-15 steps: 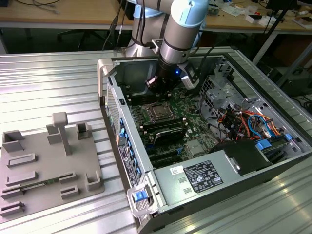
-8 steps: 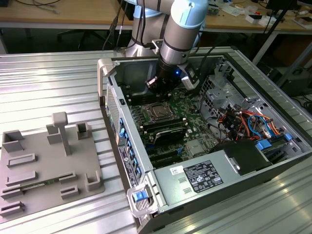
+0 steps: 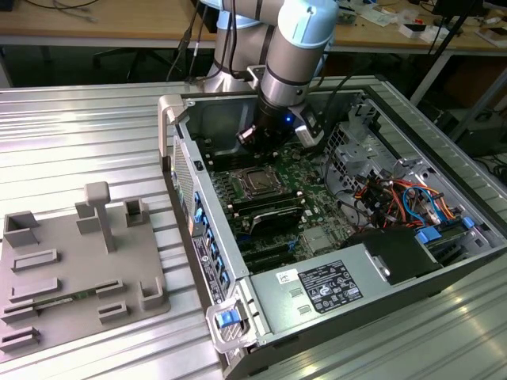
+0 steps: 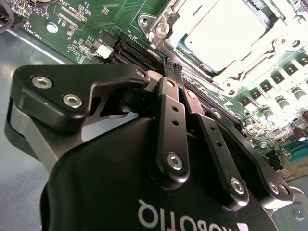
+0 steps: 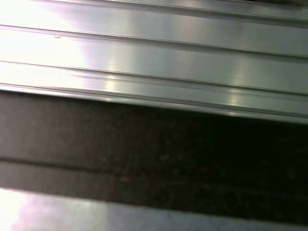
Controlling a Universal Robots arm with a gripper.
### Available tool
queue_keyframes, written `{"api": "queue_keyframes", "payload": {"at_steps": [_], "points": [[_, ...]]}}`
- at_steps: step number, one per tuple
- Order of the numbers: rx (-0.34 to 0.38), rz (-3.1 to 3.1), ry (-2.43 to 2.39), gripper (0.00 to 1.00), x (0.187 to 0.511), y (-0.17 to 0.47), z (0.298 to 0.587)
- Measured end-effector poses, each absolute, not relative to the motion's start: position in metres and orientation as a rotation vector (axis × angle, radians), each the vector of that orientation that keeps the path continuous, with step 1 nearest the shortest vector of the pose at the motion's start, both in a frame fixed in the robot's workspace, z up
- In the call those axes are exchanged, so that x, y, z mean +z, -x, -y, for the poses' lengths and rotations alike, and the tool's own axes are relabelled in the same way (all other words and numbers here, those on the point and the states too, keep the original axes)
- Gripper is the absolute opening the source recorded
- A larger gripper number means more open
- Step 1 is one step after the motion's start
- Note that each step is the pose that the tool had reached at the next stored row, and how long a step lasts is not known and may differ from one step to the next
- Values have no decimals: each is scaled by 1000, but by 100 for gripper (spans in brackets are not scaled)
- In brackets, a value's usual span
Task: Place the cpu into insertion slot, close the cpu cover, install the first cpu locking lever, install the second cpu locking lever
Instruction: 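Install the first cpu locking lever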
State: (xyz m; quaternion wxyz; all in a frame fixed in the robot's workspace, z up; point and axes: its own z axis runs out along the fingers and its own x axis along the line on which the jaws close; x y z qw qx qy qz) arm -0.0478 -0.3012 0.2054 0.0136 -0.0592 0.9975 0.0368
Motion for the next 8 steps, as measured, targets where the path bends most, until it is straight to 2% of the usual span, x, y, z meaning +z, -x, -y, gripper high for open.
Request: {"api": "queue_keyframes", "payload": {"at_steps": [8], "points": [[115, -3107, 185, 11, 205, 47, 301]]}}
